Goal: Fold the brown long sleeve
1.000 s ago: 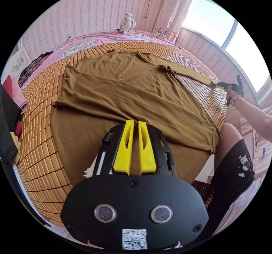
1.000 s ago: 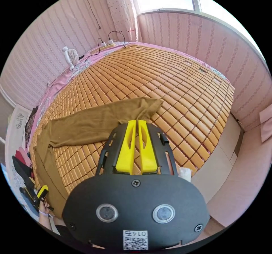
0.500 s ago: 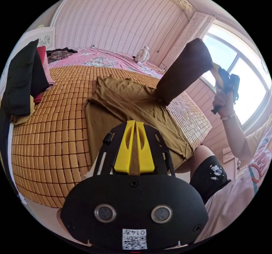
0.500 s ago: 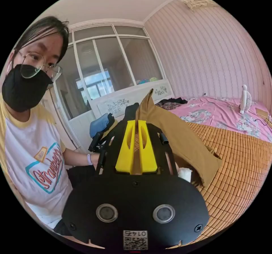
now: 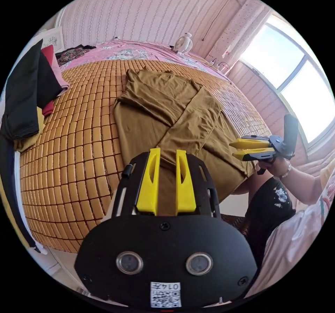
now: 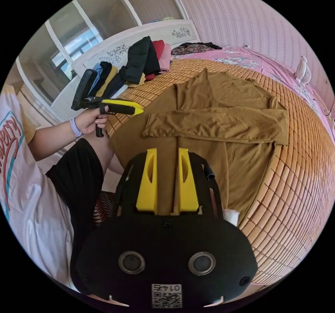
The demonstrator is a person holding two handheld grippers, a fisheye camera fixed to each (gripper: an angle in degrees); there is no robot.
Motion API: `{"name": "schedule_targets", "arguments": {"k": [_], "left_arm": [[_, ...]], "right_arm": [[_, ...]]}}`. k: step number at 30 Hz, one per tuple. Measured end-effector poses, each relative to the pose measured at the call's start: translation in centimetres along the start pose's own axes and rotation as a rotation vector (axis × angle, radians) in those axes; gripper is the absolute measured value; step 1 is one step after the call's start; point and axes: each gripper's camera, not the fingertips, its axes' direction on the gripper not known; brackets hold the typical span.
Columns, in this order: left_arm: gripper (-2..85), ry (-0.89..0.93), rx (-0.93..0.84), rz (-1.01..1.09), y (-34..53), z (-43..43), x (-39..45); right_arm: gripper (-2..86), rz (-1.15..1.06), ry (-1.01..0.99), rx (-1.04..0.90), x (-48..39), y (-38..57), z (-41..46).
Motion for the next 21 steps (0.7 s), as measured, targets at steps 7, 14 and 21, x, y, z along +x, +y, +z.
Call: {"name": "schedule_targets", "arguments": {"k": [7, 14, 21], "left_arm": [[5.8, -0.130, -0.243, 0.081, -3.1, 3.6, 0.8], [-0.9, -0.081, -0.174, 0.120, -4.5, 0.1, 1.0], [-1.0, 0.125, 0.015, 0.128, -6.0, -6.5, 1.4]], "right_arm": [[10.0, -0.127, -0.083, -0.068, -2.6, -5.0, 6.6], [1.2, -0.008, -0.003, -0.093, -1.9, -6.4, 9.4], [0.6, 0.180, -0.245, 0.234, 2.5, -4.5, 1.0]]}}
